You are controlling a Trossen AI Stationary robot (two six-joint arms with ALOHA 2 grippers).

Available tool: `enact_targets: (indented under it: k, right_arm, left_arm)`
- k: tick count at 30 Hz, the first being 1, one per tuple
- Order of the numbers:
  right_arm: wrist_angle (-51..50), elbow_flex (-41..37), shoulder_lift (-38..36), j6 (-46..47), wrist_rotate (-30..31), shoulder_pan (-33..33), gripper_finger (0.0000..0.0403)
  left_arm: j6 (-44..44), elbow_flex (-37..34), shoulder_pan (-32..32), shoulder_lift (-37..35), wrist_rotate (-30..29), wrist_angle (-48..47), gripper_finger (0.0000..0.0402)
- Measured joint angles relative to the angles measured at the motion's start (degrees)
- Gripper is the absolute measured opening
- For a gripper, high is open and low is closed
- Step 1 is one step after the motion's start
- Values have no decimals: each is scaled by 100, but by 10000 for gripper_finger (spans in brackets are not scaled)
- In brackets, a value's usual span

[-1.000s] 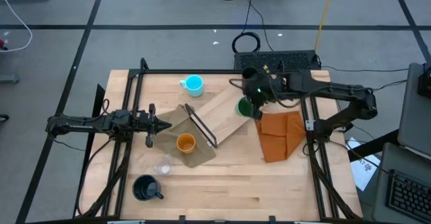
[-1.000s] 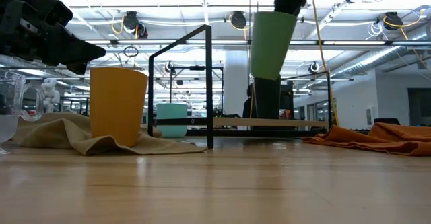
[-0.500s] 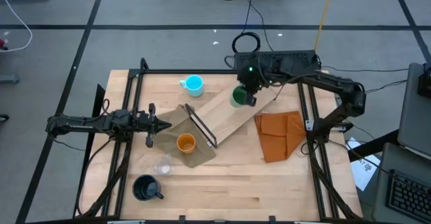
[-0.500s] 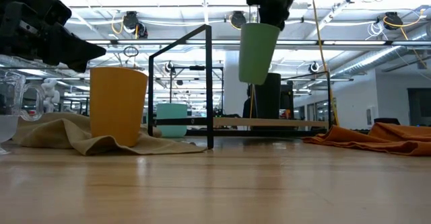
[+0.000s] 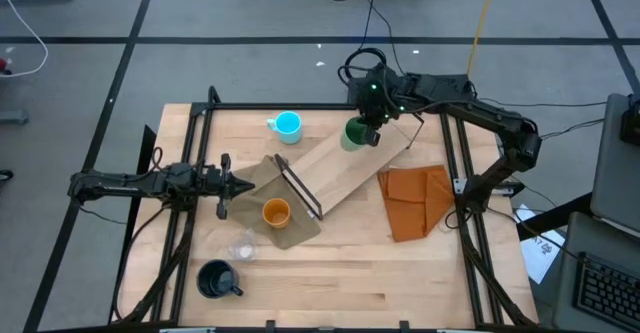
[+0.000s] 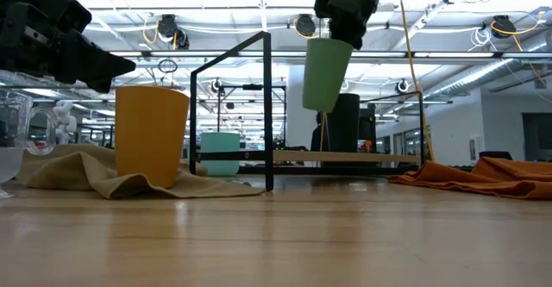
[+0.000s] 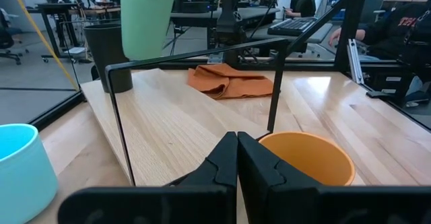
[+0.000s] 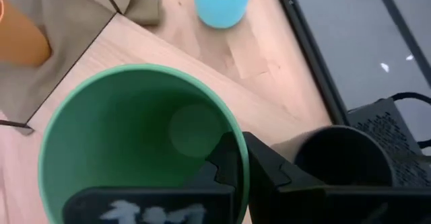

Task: Stack small to large cups/mugs on shelf
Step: Put the green cup on the shelf

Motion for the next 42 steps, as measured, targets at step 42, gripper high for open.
enact_targets:
  k: [42]
  right_arm:
    - [-1467, 2483, 2241, -611, -230, -361, 0]
  left_arm:
    - [-44, 13, 1, -1, 31, -105, 10]
